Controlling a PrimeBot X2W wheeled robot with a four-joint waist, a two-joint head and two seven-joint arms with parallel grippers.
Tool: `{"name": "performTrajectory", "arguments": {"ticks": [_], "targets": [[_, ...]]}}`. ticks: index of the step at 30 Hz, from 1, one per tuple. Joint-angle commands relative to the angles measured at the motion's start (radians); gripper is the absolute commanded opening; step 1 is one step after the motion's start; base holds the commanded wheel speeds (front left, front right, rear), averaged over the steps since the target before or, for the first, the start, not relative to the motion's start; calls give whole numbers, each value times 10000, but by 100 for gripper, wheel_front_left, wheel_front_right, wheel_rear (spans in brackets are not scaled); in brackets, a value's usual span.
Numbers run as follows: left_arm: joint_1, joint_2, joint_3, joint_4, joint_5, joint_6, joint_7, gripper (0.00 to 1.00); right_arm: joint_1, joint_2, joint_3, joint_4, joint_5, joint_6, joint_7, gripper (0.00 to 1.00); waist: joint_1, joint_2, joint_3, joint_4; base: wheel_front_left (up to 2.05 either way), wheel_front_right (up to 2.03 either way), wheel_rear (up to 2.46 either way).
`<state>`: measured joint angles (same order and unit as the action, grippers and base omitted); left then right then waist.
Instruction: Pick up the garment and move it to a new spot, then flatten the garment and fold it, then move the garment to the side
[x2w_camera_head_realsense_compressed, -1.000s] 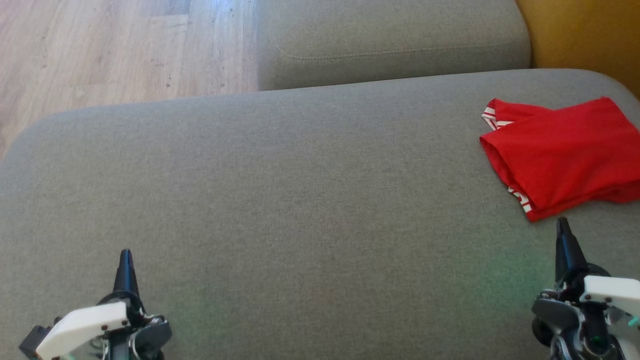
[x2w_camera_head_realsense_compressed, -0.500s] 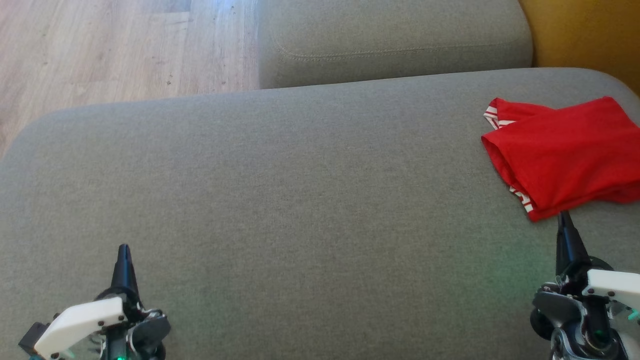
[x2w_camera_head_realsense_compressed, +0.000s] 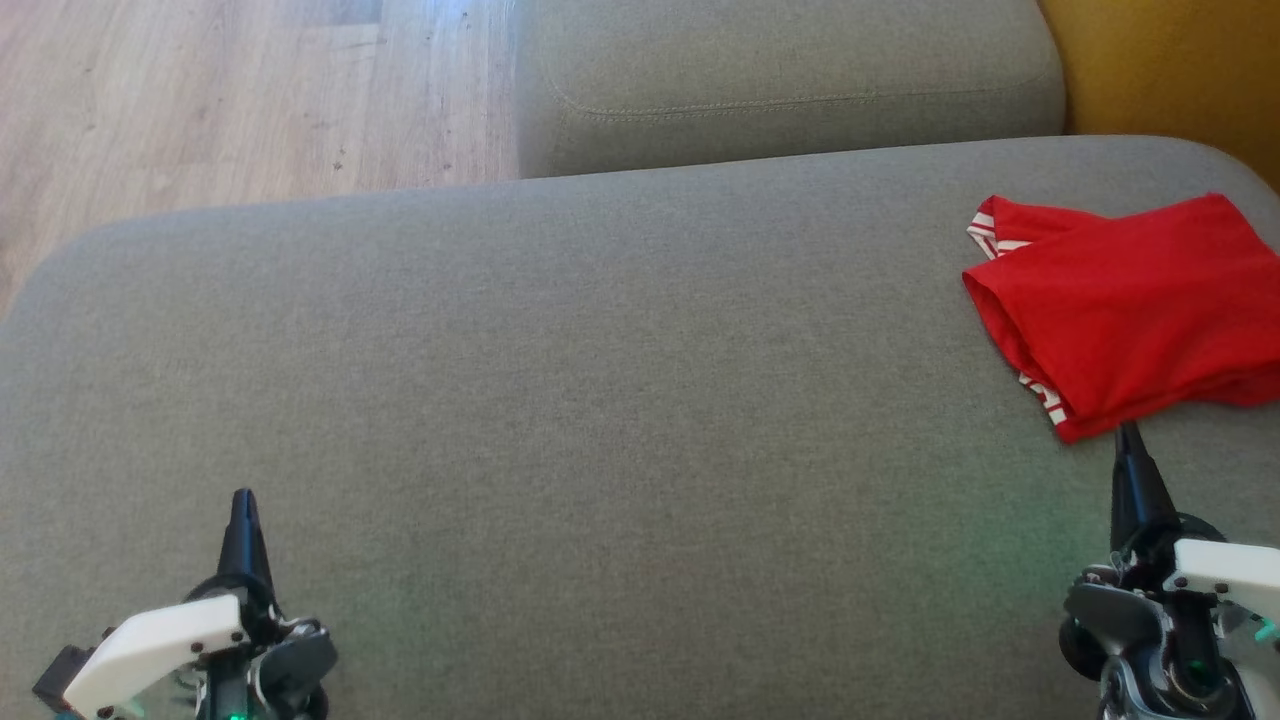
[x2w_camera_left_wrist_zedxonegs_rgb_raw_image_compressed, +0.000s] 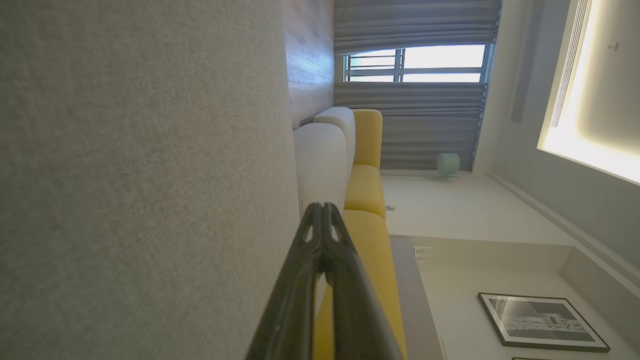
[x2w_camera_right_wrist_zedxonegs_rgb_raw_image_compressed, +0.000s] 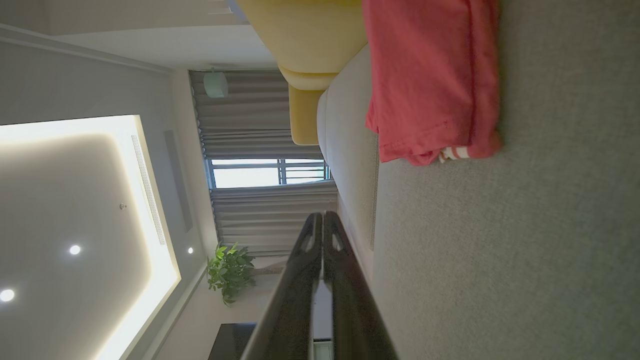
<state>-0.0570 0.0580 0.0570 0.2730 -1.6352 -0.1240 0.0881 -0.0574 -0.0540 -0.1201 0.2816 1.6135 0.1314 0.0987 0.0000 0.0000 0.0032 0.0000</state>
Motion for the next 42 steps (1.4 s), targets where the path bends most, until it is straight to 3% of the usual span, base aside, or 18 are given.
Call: {"name": "performTrajectory", "arguments": {"ticks": [1,42], "targets": [[-489,96,329,-288,68,-67,60,0,-495,-43,169,-374,39,-7,60,0,0,0,0,0,0,0,0],[-498,24,431,-283,152,-67,141,0,-500,-7,117,-371,-5,-7,102,0,0,0,0,0,0,0,0]]}}
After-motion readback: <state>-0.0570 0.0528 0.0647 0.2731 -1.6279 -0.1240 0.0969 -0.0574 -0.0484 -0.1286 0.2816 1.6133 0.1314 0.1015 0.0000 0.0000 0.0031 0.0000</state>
